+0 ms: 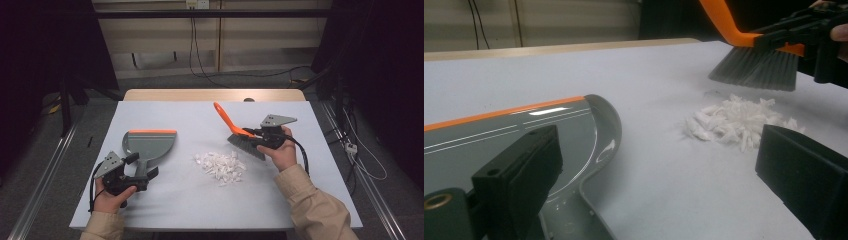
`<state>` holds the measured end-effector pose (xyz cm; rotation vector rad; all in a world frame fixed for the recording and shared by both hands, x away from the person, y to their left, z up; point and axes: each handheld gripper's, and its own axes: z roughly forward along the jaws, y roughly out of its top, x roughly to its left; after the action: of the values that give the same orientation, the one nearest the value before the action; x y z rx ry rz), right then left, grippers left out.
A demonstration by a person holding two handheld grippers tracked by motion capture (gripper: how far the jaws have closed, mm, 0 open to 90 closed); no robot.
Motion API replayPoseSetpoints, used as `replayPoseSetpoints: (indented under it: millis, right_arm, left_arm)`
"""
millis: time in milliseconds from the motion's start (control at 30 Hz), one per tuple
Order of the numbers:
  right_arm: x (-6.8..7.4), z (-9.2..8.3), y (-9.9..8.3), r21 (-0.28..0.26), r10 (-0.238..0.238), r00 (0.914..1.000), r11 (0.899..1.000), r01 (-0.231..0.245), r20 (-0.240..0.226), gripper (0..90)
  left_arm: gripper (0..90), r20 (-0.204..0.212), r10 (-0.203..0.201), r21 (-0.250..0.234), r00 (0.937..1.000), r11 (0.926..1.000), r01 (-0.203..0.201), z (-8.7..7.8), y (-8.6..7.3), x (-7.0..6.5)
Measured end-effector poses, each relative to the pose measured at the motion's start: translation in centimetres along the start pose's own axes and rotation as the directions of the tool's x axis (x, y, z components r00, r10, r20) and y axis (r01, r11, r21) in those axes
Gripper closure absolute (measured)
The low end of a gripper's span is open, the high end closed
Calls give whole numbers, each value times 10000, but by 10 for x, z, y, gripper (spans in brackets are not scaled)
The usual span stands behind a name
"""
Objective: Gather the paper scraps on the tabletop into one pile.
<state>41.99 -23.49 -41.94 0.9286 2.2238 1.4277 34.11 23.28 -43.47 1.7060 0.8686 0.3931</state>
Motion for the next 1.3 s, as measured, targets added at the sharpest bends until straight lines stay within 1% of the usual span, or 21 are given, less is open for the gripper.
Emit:
replayPoseSetpoints:
  millis: [67,167,200,233,267,333,367,400,467,533,633,667,733,767,867,900,967,1033,1100,1233,1300]
  right_arm:
    - [1,-8,-4,256,-51,9989,9997,38,474,709]
    - [-1,-21,-11,378,490,9945,9979,-527,921,709]
    - [-2,-24,-14,406,530,9926,9975,-577,1096,708]
    - [-3,-28,-16,507,596,9885,9965,-672,1390,708]
    - [-4,-32,-19,655,792,9841,9937,-905,1588,707]
    - [-7,-37,-25,819,1361,9780,9852,-1503,1583,705]
    - [-7,-38,-26,808,1502,9761,9831,-1642,1570,705]
    - [-7,-40,-28,735,1667,9716,9807,-1809,1678,703]
    - [-7,-41,-27,969,1642,9677,9779,-1851,1914,678]
    - [-7,-43,-24,1280,1793,9656,9703,-2051,1883,653]
    - [-6,-45,-20,1344,2228,9593,9596,-2472,1736,668]
    - [-6,-46,-19,1337,2249,9572,9588,-2508,1823,674]
    - [-5,-46,-16,1544,2053,9586,9591,-2372,1975,690]
    - [-4,-46,-15,1553,2092,9557,9575,-2432,2069,696]
    - [-1,-44,-12,1946,2041,9560,9496,-2456,2107,694]
    - [1,-43,-12,2094,1939,9557,9477,-2407,2213,691]
    - [5,-41,-13,2539,1554,9595,9431,-2149,2349,698]
    - [6,-40,-14,2466,1615,9609,9446,-2165,2248,704]
    - [6,-40,-14,2540,1539,9610,9437,-2119,2298,707]
    - [6,-41,-15,2334,1743,9552,9446,-2309,2393,710]
    - [5,-41,-16,2223,1801,9563,9470,-2318,2302,711]
  left_arm:
    - [48,41,-39,56,10000,10000,39,0,-1,0]
    - [54,-21,-103,-19,9999,9999,103,0,0,1]
    - [55,-75,-71,-37,9999,10000,70,-1,1,1]
    - [56,-142,-97,-101,9999,9999,96,-1,1,2]
    - [57,-191,-138,-88,9997,9999,136,-1,2,2]
    - [60,-286,-123,-13,9995,9999,122,0,3,3]
    - [60,-323,-146,20,9994,9999,147,0,3,3]
    - [61,-335,-162,78,9993,9998,164,0,3,3]
    - [62,-386,-233,130,9990,9996,238,1,4,3]
    - [63,-439,-301,149,9986,9994,308,2,4,2]
    - [64,-508,-260,296,9984,9992,276,4,5,1]
    - [64,-527,-207,358,9984,9991,226,4,5,1]
    - [65,-566,-134,486,9983,9987,162,3,4,0]
    - [65,-584,-132,528,9982,9985,163,2,4,0]
    - [64,-788,-134,706,9968,9973,190,0,3,1]
    - [64,-909,-127,764,9958,9969,197,-1,3,2]
    - [65,-1161,-239,891,9930,9954,344,-2,3,3]
    - [69,-1420,-286,1088,9895,9931,443,-1,2,4]
    - [76,-1666,-299,1270,9856,9906,516,-1,1,4]
    - [92,-1809,-556,1480,9819,9855,830,-2,-3,7]
    - [92,-1850,-578,1518,9810,9846,866,-3,-3,9]
